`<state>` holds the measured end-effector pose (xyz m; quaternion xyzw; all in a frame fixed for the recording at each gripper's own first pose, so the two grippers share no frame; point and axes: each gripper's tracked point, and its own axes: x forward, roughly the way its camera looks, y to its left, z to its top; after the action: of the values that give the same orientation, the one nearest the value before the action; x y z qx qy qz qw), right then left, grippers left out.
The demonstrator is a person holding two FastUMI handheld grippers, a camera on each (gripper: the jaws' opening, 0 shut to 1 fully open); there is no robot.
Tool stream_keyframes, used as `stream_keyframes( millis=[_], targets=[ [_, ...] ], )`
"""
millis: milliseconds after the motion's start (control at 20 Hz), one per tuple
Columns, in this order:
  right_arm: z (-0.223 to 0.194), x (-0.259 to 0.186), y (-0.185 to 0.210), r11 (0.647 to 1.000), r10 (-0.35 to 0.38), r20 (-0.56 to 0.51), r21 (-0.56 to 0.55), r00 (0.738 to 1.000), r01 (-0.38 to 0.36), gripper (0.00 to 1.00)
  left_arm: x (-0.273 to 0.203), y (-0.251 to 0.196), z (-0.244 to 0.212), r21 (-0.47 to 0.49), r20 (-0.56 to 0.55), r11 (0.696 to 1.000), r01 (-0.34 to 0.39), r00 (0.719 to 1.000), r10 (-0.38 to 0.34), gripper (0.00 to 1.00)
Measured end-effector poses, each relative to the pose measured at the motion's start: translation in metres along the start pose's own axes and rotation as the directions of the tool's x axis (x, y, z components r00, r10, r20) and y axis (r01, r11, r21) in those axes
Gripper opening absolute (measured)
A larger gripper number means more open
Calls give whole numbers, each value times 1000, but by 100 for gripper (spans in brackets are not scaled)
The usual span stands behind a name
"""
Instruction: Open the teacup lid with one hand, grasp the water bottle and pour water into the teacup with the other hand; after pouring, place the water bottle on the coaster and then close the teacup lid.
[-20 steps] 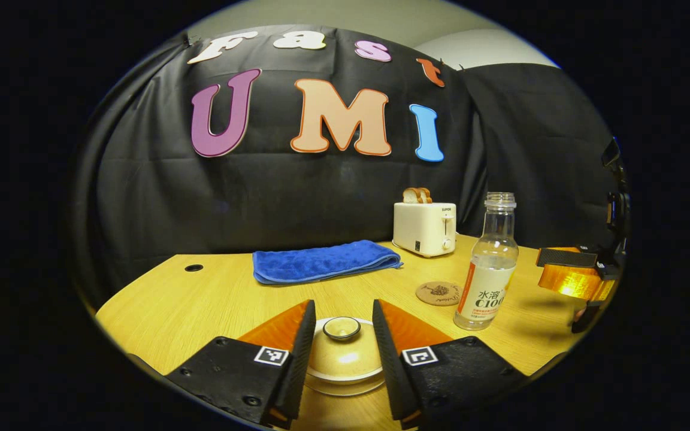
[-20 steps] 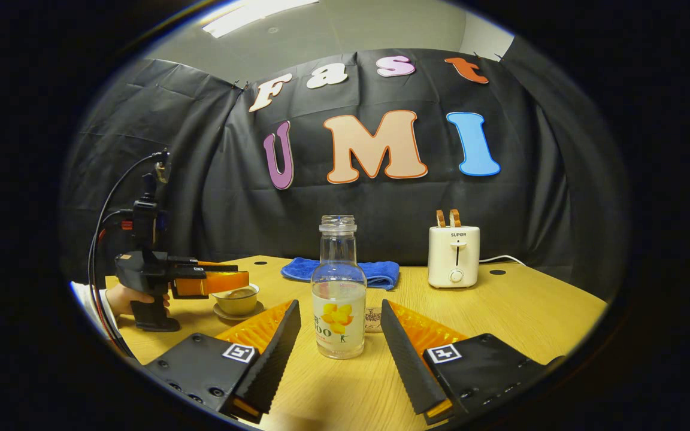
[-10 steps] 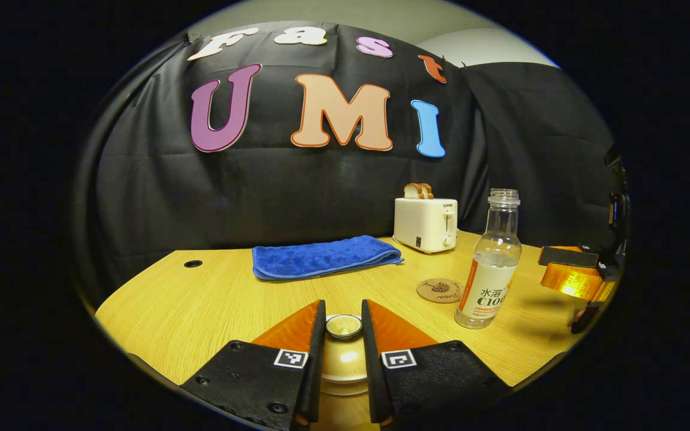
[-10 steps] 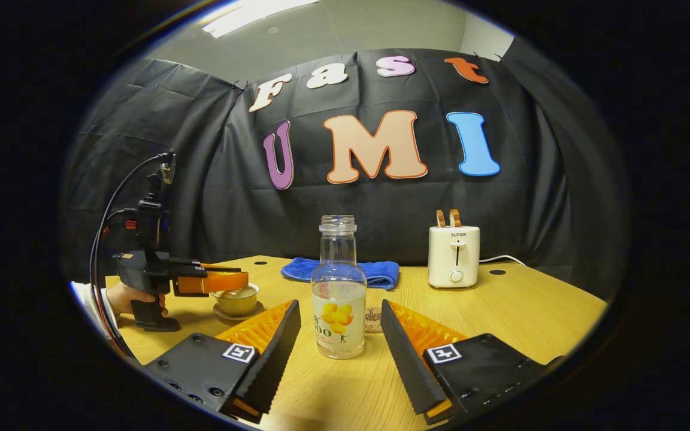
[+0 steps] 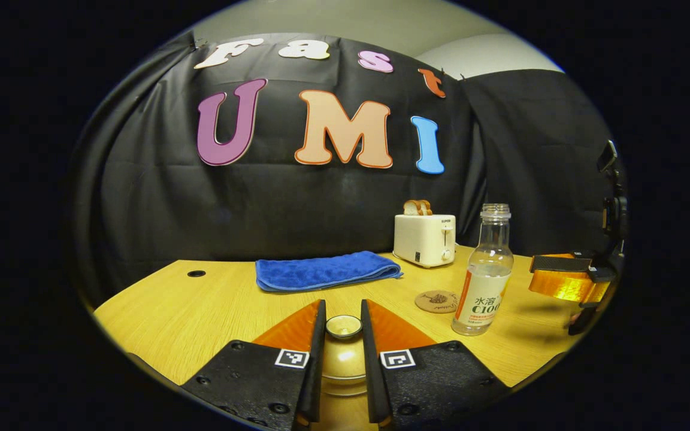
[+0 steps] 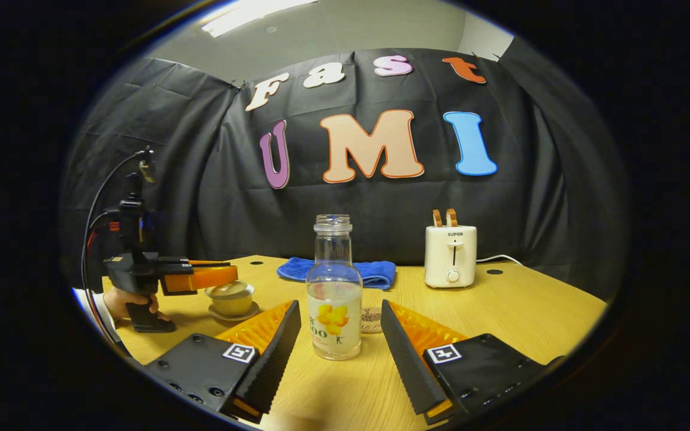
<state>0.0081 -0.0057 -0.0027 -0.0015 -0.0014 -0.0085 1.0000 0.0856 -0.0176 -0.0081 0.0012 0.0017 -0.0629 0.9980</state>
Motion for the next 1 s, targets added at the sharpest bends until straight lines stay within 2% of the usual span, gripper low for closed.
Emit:
stream_keyframes(
  millis=[100, 150, 350, 450, 500, 800, 850, 900, 1000],
  targets=[
    [-3, 5, 2, 1000, 11, -12, 1, 1000, -11, 88, -1, 2, -2, 0, -6, 1000, -2, 1000, 2, 28],
    [-4, 8, 4, 1000, 20, -21, 2, 1000, -20, 92, -2, 3, -3, 0, -6, 1000, -2, 1000, 2, 28],
    [-14, 25, 8, 999, 47, -78, 4, 996, -47, 92, -11, 9, -1, -1, 5, 1000, -31, 999, 31, 28],
    [-20, 34, 8, 999, 51, -114, 2, 992, -51, 92, -18, 14, 0, 1, 9, 999, -51, 999, 51, 29],
    [-21, 39, 8, 999, 53, -125, 0, 991, -53, 88, -22, 18, 2, 1, 12, 998, -60, 998, 60, 29],
    [-30, 59, 13, 998, 55, -169, -5, 984, -56, 88, -47, 35, -1, 1, 13, 994, -109, 994, 109, 29],
    [-31, 63, 13, 998, 53, -175, -7, 983, -55, 92, -49, 39, 1, 1, 15, 993, -118, 993, 118, 28],
    [-32, 66, 13, 998, 52, -182, -9, 982, -55, 88, -51, 43, 1, 1, 14, 991, -130, 991, 130, 28],
    [-35, 72, 12, 999, 43, -194, -9, 980, -46, 88, -56, 52, 0, 0, 13, 988, -154, 988, 154, 28]
  ],
)
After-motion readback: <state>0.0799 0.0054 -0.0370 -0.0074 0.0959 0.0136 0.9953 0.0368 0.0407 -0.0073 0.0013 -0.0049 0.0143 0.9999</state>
